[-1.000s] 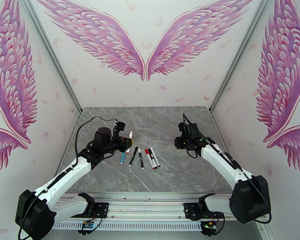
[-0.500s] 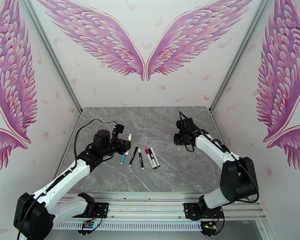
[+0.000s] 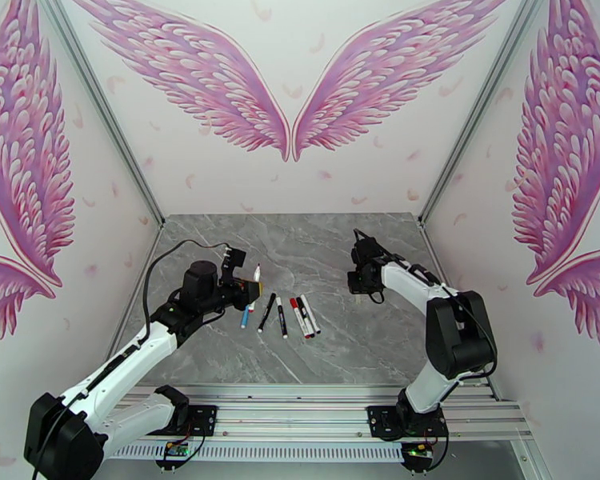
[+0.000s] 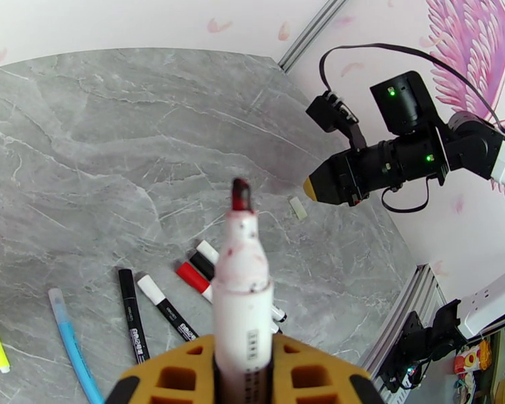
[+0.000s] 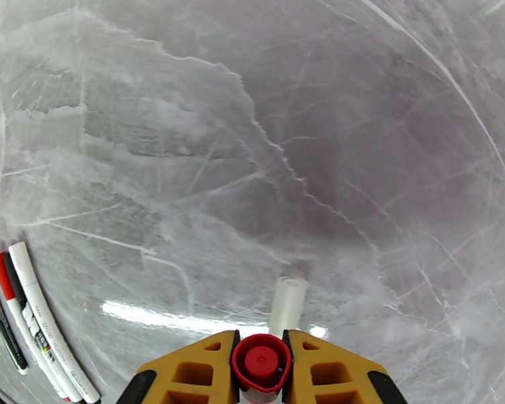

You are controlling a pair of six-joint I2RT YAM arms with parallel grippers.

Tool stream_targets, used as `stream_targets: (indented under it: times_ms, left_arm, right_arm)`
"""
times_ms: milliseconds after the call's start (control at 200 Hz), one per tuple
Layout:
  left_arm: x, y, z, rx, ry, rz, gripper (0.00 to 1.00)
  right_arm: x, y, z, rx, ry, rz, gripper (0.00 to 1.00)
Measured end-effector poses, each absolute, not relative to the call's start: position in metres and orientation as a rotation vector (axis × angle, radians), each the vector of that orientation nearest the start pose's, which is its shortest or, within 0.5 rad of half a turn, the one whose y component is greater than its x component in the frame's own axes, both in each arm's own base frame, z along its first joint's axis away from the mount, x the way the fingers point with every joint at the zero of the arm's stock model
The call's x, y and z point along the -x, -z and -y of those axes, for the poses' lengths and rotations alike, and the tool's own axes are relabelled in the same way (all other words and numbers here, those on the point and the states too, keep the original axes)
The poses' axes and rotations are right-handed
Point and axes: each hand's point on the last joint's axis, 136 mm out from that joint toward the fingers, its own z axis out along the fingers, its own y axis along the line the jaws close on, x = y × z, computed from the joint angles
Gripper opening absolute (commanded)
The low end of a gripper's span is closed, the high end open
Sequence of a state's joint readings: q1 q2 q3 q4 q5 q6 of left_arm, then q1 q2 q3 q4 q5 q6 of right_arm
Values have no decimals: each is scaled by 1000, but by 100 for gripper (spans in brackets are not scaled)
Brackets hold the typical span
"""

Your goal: Open the pen caps

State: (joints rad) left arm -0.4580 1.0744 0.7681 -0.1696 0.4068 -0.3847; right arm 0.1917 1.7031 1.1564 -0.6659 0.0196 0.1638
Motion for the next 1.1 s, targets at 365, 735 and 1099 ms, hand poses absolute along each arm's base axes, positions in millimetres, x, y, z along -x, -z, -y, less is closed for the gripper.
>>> stream_targets:
  times_ms: [365,735,1099]
  left_arm:
    - [-285,-221,216,-343,927,-2115,0]
    - [-281,-210,214,-339,924,-2143,0]
    - [-280,-207,214,-336,925,-2148,0]
  right_arm:
    - [-370,-33,-56,-7,-26,-2886,22]
    - [-370,-31,-55,-12,-26,-2890,23]
    - [-367,-30,-49,-59,-28,-2879,23]
